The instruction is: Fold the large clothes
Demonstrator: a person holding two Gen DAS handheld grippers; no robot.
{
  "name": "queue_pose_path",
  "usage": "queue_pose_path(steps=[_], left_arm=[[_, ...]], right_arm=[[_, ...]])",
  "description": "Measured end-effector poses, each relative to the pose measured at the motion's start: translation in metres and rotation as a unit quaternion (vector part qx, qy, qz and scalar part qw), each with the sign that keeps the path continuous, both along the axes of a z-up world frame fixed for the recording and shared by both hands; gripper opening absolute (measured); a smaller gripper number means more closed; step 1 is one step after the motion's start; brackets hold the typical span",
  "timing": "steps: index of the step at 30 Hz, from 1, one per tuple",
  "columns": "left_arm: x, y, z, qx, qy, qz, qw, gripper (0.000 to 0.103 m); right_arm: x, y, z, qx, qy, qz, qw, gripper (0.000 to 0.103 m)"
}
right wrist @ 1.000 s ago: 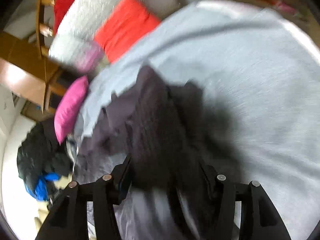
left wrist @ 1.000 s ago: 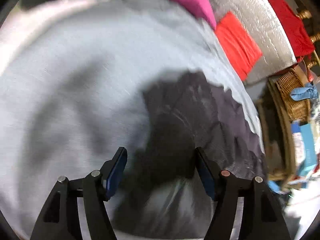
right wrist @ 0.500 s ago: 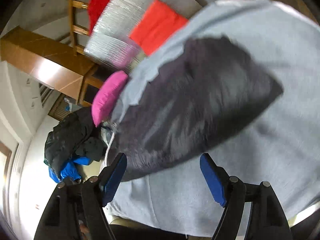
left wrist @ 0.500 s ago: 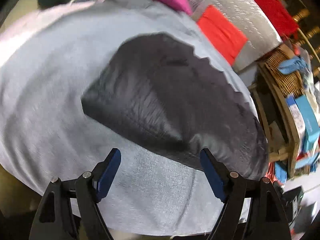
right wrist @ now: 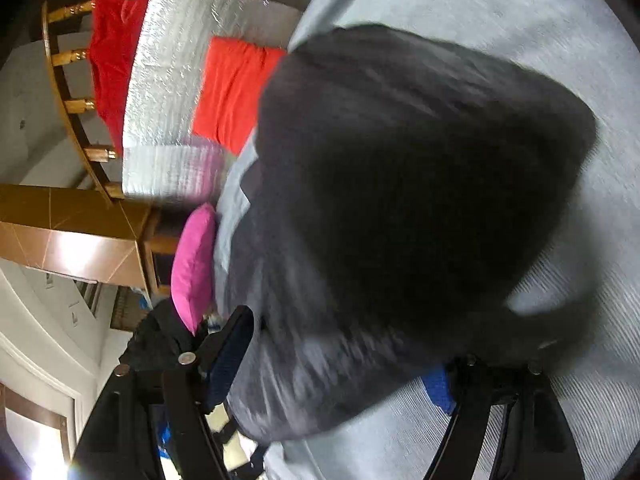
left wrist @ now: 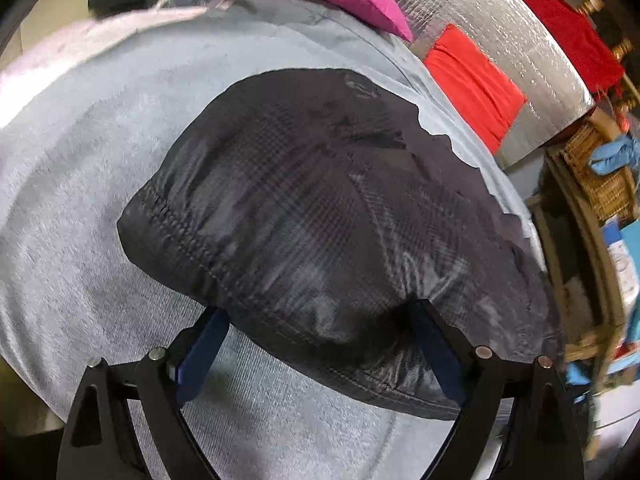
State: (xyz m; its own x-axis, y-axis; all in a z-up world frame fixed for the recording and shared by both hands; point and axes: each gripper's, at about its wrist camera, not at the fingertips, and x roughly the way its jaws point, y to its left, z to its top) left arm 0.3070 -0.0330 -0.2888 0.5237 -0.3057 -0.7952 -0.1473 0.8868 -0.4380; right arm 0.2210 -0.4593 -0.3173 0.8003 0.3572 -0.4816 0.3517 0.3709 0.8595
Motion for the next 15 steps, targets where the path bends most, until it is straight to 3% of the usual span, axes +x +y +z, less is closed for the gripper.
queue_pose_path(steps=[2,4,6,8,15], left_arm=[[-0.003,-0.008,0.000,0.031,-0.012,0.001,0.9995,0.092],[-0.005,-0.012,0.000,0.051,-0.020,0.000,0.9985,0.092],[-0.005,-0.016,0.001,0.068,-0.028,-0.001,0.9973,0.092],[-0.009,-0.017,0.003,0.082,-0.038,-0.006,0.9959,0.092],[-0.012,-0.022,0.006,0.125,-0.055,-0.023,0.9904,0.089]], right_arm=[[0.004,0.006,0.005,-0.036,-0.005,0.004,0.999,0.078],[0.004,0.014,0.010,-0.084,0.002,0.009,0.996,0.069],[0.003,0.019,0.017,-0.129,0.010,0.015,0.991,0.052],[-0.001,0.019,0.023,-0.145,-0.001,0.015,0.989,0.043],[-0.007,0.040,0.045,-0.231,-0.013,0.021,0.973,0.036]])
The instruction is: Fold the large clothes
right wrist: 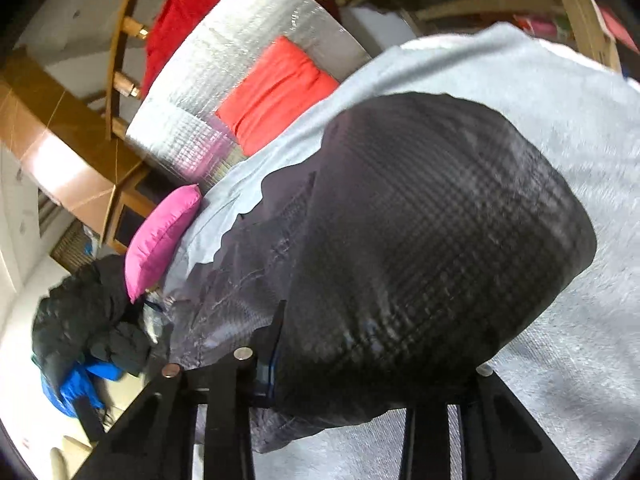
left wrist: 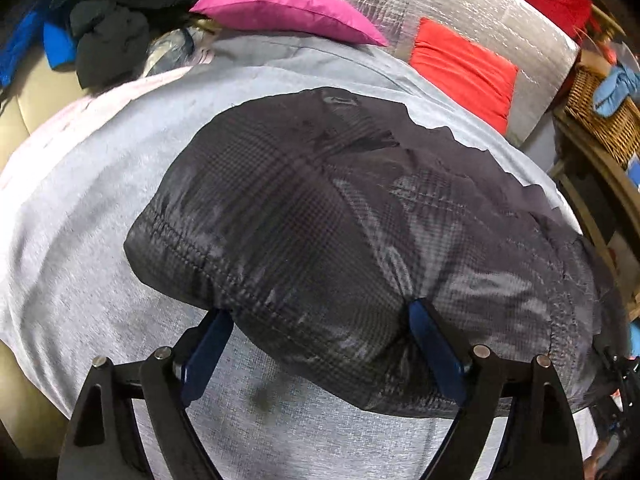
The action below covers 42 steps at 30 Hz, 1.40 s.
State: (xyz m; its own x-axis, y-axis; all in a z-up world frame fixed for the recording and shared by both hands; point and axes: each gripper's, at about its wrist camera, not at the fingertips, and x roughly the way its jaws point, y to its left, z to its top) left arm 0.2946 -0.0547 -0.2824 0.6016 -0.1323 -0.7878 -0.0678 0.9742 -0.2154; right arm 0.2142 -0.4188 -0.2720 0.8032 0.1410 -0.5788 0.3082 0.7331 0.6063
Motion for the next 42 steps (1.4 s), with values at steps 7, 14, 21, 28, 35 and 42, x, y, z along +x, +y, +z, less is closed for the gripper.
queue_pose_path(steps=[7,14,21,28,35,42], left_arm=[[-0.005,-0.004,0.001,0.047,-0.020,-0.016,0.9985,0.089],[0.001,-0.002,0.001,0.052,-0.020,-0.017,0.9983,0.089],[-0.003,-0.002,0.004,0.055,-0.021,-0.021,0.9980,0.088],[-0.014,0.001,0.014,0.069,-0.022,-0.028,0.9970,0.088],[-0.017,0.062,0.032,-0.017,-0.018,0.023,0.9994,0.088],[0.016,0.086,-0.014,-0.182,0.076,0.038,0.9796,0.088]], right_arm=[[0.003,0.008,-0.013,-0.050,0.055,0.009,0.997,0.036],[0.004,0.002,-0.013,-0.004,0.081,0.013,0.997,0.070],[-0.007,0.001,-0.009,0.009,0.075,0.011,0.997,0.070],[-0.017,-0.001,-0.006,0.017,0.069,0.006,0.997,0.070],[-0.017,-0.010,-0.014,0.053,0.070,-0.001,0.996,0.071],[-0.004,-0.015,-0.024,0.082,0.054,-0.018,0.995,0.072]])
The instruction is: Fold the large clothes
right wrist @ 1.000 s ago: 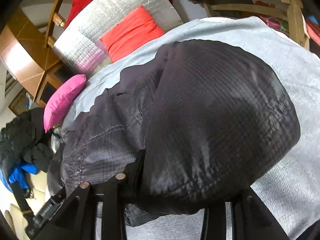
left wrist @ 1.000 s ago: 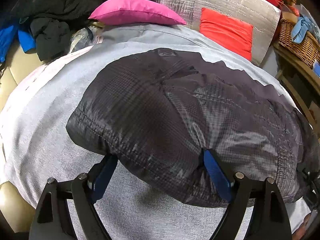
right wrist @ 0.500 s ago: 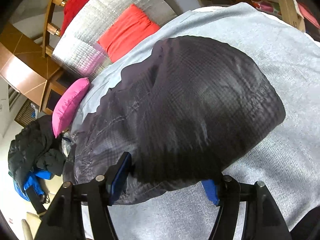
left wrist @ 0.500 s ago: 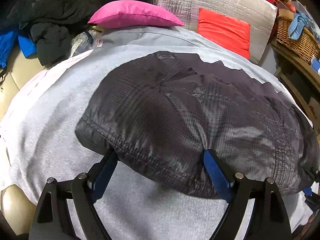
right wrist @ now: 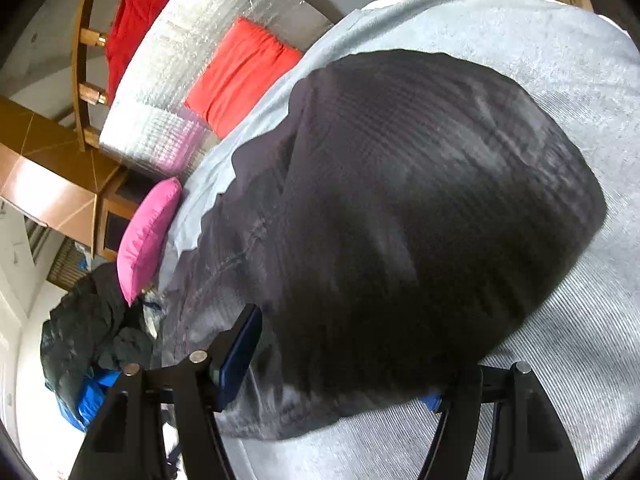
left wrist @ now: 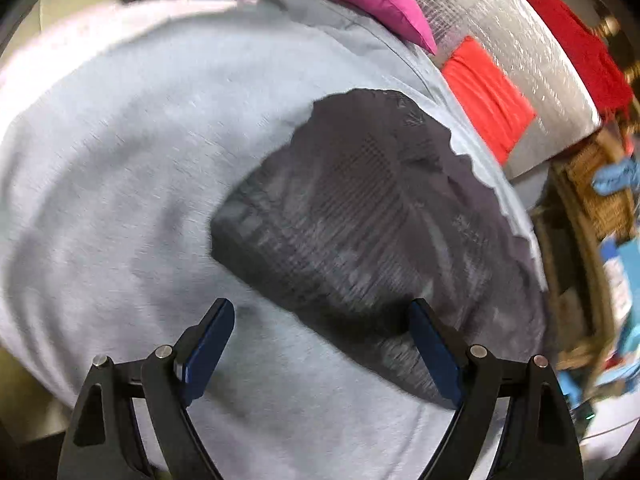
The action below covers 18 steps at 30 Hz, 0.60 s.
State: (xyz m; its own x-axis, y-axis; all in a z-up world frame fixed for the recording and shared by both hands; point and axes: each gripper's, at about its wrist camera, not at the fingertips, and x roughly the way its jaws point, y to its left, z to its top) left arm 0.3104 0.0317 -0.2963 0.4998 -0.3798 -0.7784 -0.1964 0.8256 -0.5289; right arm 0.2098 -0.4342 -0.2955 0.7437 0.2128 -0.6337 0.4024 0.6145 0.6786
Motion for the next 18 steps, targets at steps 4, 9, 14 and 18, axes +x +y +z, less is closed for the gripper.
queue_pose_path(steps=[4,9,14,18], left_arm=[[0.011,-0.007,-0.005,-0.015,-0.005,0.015,0.9998,0.088],[0.014,0.001,-0.013,-0.065,-0.022,0.047,0.9966,0.074],[0.006,-0.002,-0.002,-0.049,-0.061,0.038,0.9962,0.046],[-0.010,0.000,0.017,-0.032,-0.098,0.027,0.9943,0.034]], right_arm=[[0.006,-0.005,-0.005,0.005,-0.012,-0.013,1.000,0.073],[0.009,-0.003,-0.004,-0.030,-0.018,-0.014,0.999,0.061],[0.012,0.013,0.011,-0.098,-0.028,0.007,0.995,0.043],[0.006,0.019,0.025,-0.112,-0.053,0.018,0.992,0.040]])
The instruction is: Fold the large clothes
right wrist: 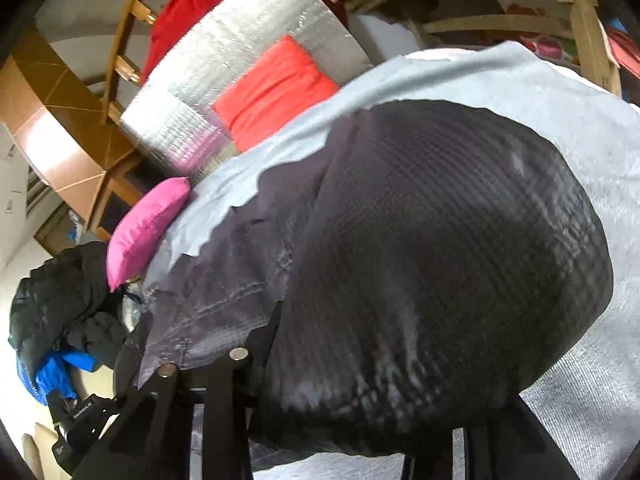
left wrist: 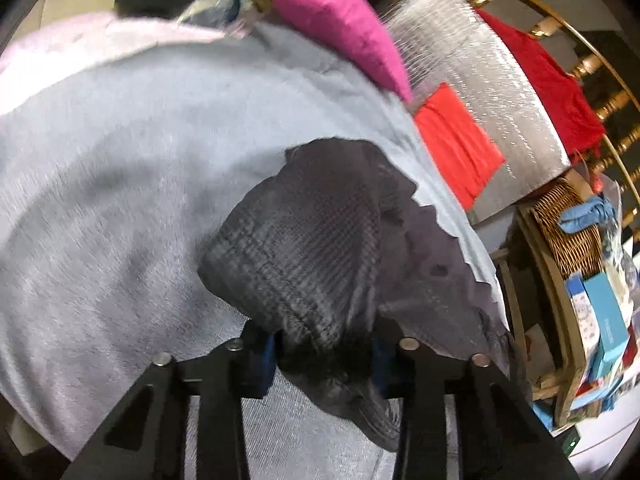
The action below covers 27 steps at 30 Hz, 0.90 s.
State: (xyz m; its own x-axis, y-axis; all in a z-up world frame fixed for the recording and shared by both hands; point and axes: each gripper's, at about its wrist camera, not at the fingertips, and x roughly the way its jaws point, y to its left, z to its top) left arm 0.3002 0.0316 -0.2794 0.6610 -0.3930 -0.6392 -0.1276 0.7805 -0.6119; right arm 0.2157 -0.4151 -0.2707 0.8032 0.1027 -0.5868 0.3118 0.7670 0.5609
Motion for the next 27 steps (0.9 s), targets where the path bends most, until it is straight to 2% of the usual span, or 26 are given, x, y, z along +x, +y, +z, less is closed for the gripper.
queue_pose_path(steps=[3,5,7,8,9,11,12,16,19,20,22,24,25,27], left_arm=[[-0.016,0.000,0.011,0.029,-0.024,-0.004,0.9993,0.033],[-0.019,-0.005,0.008,0.062,-0.013,-0.005,0.9980,0.036],[-0.011,-0.008,-0.004,0.087,0.023,-0.006,0.9960,0.054],[-0.005,-0.008,-0.014,0.093,0.055,-0.007,0.9941,0.063],[-0.002,-0.005,-0.017,0.083,0.066,-0.004,0.9943,0.067],[-0.004,0.003,-0.014,0.069,0.072,0.003,0.9950,0.069],[-0.005,0.006,-0.007,0.078,0.072,0.005,0.9943,0.070],[-0.021,0.019,0.024,0.111,0.044,0.016,0.9927,0.070],[-0.044,0.031,0.060,0.187,-0.016,0.061,0.9804,0.070],[-0.046,0.031,0.068,0.199,-0.032,0.066,0.9772,0.071],[-0.050,0.022,0.088,0.253,-0.069,0.069,0.9627,0.076],[-0.043,0.006,0.094,0.297,-0.082,0.056,0.9496,0.079],[-0.038,-0.003,0.091,0.311,-0.077,0.044,0.9464,0.080],[-0.028,-0.019,0.077,0.319,-0.053,0.013,0.9460,0.080]], right_arm=[[-0.008,0.004,0.008,-0.006,-0.013,0.014,1.000,0.040],[-0.007,0.005,0.005,-0.010,-0.003,0.022,1.000,0.040],[0.004,-0.002,-0.012,0.016,0.041,0.021,0.999,0.048],[0.008,-0.007,-0.022,0.046,0.059,0.018,0.997,0.056],[0.007,-0.013,-0.029,0.079,0.061,0.011,0.995,0.058],[0.005,-0.020,-0.028,0.106,0.065,0.013,0.992,0.063],[0.002,-0.022,-0.027,0.113,0.073,0.017,0.991,0.066],[-0.024,-0.034,-0.019,0.137,0.090,0.019,0.986,0.067],[-0.053,-0.049,-0.010,0.167,0.092,0.037,0.981,0.067],[-0.063,-0.052,-0.002,0.162,0.089,0.050,0.981,0.067],[-0.077,-0.057,0.016,0.135,0.074,0.058,0.986,0.067],[-0.084,-0.062,0.039,0.102,0.037,0.050,0.993,0.066],[-0.081,-0.062,0.046,0.088,0.025,0.046,0.995,0.065],[-0.069,-0.057,0.057,0.049,0.014,0.034,0.998,0.062]])
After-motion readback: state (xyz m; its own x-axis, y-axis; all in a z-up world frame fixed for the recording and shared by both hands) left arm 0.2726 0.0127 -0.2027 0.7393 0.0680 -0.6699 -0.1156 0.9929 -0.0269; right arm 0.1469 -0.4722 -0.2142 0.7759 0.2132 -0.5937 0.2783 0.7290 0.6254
